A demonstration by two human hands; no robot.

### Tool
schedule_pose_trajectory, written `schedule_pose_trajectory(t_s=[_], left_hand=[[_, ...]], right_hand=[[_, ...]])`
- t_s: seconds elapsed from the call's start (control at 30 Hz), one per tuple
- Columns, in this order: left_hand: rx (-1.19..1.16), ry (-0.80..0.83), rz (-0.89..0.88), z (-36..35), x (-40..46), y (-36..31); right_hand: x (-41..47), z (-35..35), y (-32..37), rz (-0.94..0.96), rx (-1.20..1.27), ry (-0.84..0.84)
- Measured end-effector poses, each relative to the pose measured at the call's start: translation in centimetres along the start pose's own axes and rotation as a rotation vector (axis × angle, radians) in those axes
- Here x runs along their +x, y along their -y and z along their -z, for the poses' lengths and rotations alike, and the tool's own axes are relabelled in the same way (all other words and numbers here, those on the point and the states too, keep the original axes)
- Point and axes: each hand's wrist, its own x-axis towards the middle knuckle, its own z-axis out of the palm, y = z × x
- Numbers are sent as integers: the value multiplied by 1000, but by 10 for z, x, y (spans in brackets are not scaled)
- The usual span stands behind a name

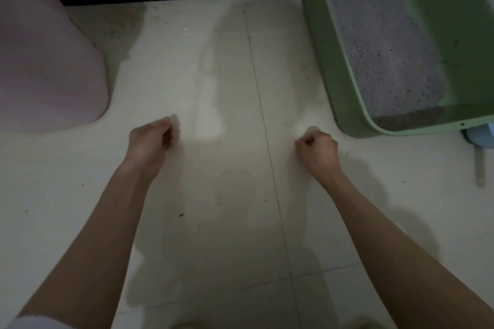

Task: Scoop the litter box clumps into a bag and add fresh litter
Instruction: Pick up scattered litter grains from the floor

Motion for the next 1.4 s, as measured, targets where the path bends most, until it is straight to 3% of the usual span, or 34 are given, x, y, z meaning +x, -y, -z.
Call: schedule_pose_trajectory(t_s=[0.1, 0.47, 0.53, 0.67, 0.73, 0.8, 0.9, 1.0, 1.2, 1.4], left_hand=[[-155, 44, 89, 19, -32, 4], [-124, -34, 172, 36, -114, 38], [-122, -36, 168, 38, -118, 38], [-175, -46, 191, 47, -121, 37], [-141, -75, 172, 52, -122, 38], [10, -168, 98, 64, -115, 40], [344, -445, -77, 100, -94, 34], [593, -631, -128, 134, -76, 18], [753, -566, -152, 146, -58, 16], [759, -557, -187, 145, -51, 20]], right_hand=[[0, 2, 1, -12, -26, -1], [-12, 3, 11, -37, -138, 69], [-25, -2, 22, -51, 56, 79], [-60, -15, 52, -369, 1099, 332], [-79, -22, 63, -432, 1337, 488], [-95, -29, 70, -422, 1409, 585], [-112, -42, 74, -426, 1403, 628], [-121, -52, 74, -410, 1284, 651], [-133, -58, 66, -387, 1162, 680], [-144, -65, 69, -206, 884, 667]])
